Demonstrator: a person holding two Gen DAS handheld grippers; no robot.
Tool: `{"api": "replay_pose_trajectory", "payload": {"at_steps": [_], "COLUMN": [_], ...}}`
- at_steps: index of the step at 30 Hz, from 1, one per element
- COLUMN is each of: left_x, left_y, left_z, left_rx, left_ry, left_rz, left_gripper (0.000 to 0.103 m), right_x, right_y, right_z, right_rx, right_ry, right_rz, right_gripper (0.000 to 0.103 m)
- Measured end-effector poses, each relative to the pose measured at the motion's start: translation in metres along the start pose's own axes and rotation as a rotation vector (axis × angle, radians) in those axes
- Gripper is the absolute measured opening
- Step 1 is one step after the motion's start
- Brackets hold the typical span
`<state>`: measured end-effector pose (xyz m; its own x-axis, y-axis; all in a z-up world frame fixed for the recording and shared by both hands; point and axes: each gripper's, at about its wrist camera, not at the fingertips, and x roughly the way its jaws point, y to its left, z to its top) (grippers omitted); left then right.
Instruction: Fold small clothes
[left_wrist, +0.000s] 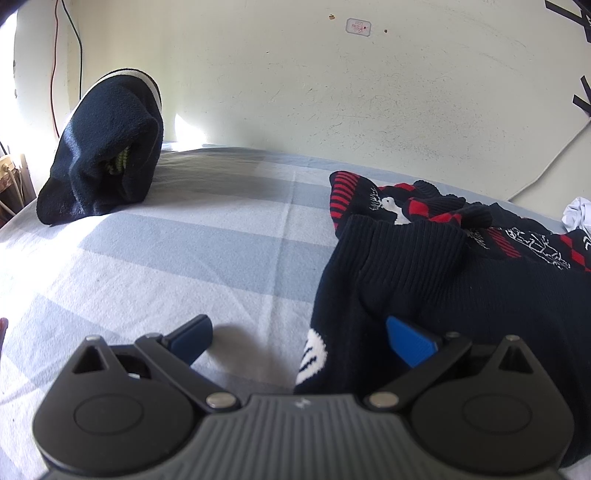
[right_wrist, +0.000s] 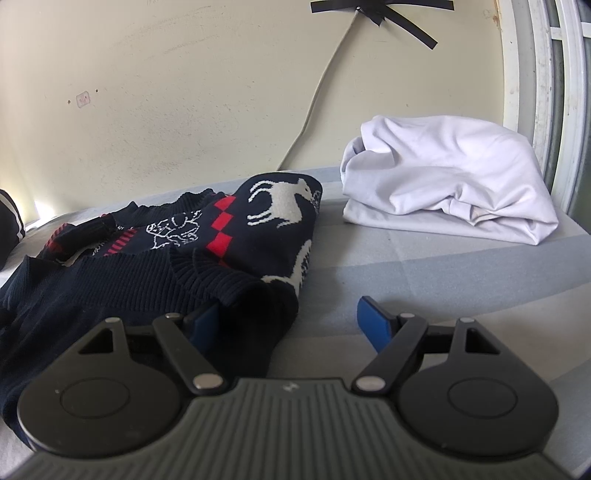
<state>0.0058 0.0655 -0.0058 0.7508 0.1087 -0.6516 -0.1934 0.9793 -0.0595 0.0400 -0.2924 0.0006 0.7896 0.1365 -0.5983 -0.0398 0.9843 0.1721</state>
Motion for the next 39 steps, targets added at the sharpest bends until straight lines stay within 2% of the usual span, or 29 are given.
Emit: {"api": "replay_pose_trajectory", "payload": {"at_steps": [12,14,16,17,20,23,25,27,28,29,30,33,36,39], "left_x": [0.001,0.0,-0.001,-0.002,-0.008,-0.015,-0.02,-0.025,-0.028,-0.029,-0.033,-0.052,-0.074,-0.079], "left_y": [0.0,0.001,0.003,0.004,0.011,0.02,0.022,0.02,0.019,0.019,0.02,0.03,0.045,0.049], "left_z": [0.002,0.002,0.002,0.002,0.006,0.008,0.006,0.003,0.002,0.001,0.001,0.0,-0.004,-0.016], "left_rx": [0.005,0.022,0.054,0.064,0.066,0.017,0.006,0.033,0.053,0.056,0.05,0.042,0.002,0.024], "left_ry": [0.007,0.012,0.02,0.029,0.077,0.102,0.109,0.109,0.116,0.131,0.134,0.124,0.143,0.178], "left_rz": [-0.011,-0.02,-0.041,-0.051,-0.091,-0.175,-0.221,-0.22,-0.226,-0.254,-0.265,-0.306,-0.373,-0.379], "left_gripper": [0.103,0.103,0.103,0.103,0.103,0.102,0.09,0.048,0.037,0.019,0.012,0.01,0.008,0.013], "right_x": [-0.001,-0.009,-0.017,-0.022,-0.039,-0.055,-0.061,-0.064,-0.063,-0.061,-0.06,-0.071,-0.1,-0.118], "right_y": [-0.001,-0.009,-0.022,-0.029,-0.046,-0.046,-0.038,-0.025,-0.018,-0.012,-0.006,-0.001,-0.009,-0.016], "right_z": [0.0,-0.002,-0.002,-0.005,-0.017,-0.027,-0.029,-0.03,-0.03,-0.03,-0.031,-0.03,-0.032,-0.047], "right_rx": [0.002,0.043,0.106,0.147,0.243,0.244,0.218,0.177,0.153,0.127,0.102,0.049,0.047,0.044], "right_ry": [-0.008,-0.047,-0.041,-0.028,-0.019,-0.009,0.006,0.024,0.039,0.058,0.072,0.061,0.053,0.078], "right_rz": [0.001,0.054,0.116,0.154,0.267,0.296,0.315,0.34,0.347,0.352,0.352,0.349,0.379,0.37], "right_gripper": [0.083,0.082,0.08,0.075,0.068,0.063,0.059,0.055,0.045,0.017,0.011,0.012,0.011,0.011]}}
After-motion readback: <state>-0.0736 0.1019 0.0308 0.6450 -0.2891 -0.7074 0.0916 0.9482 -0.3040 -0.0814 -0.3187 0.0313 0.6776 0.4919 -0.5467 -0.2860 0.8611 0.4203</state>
